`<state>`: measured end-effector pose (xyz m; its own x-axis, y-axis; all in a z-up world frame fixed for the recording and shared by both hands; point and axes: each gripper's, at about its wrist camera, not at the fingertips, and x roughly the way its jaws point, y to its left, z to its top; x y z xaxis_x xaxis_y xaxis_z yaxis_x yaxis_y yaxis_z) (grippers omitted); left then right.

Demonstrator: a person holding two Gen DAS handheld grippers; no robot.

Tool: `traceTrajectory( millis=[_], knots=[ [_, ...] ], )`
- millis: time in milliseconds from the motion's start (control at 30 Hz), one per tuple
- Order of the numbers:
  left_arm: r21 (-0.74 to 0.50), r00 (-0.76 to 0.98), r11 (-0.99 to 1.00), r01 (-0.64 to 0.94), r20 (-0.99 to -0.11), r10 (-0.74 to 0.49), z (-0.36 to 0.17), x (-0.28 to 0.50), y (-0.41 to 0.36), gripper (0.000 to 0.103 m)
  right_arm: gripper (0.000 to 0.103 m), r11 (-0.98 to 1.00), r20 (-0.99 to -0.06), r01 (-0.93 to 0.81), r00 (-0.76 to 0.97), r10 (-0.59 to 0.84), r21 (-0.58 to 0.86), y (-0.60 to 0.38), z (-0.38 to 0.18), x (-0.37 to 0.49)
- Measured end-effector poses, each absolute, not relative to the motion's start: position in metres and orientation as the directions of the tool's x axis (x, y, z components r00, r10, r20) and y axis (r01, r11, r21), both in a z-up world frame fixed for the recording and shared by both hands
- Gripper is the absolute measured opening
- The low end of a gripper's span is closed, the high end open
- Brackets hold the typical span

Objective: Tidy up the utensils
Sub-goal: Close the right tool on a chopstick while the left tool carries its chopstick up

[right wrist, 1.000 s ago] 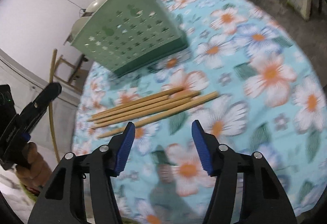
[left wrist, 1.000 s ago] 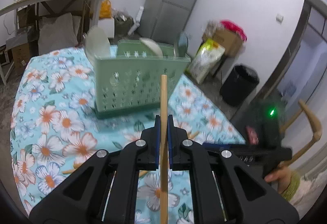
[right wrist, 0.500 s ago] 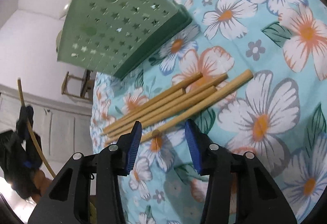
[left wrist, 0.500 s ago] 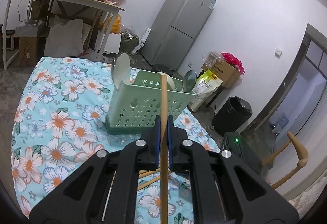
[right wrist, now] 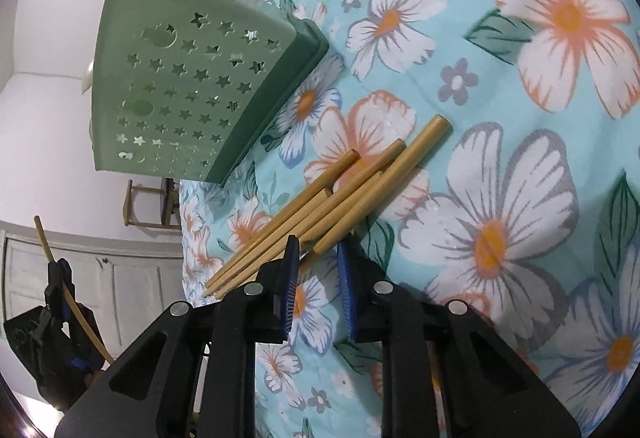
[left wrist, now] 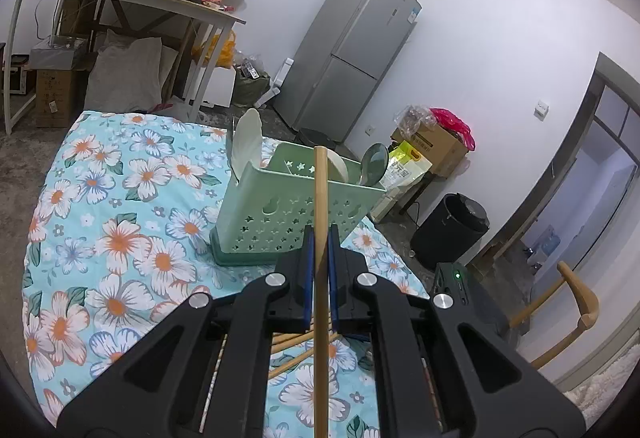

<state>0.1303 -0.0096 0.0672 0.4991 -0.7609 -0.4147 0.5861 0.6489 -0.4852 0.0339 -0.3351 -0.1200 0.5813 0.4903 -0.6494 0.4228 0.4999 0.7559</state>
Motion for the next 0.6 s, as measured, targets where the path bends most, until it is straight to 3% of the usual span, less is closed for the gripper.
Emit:
traceTrajectory(
  millis=[600],
  knots=[
    [-0.48, 0.489, 0.66, 0.578, -0.444, -0.751, 0.065, 0.134, -0.017, 0.005, 0.016, 0.592, -0.644, 0.337, 0.625, 0.44, 0.732, -0.328, -0.093, 0.022]
  ],
)
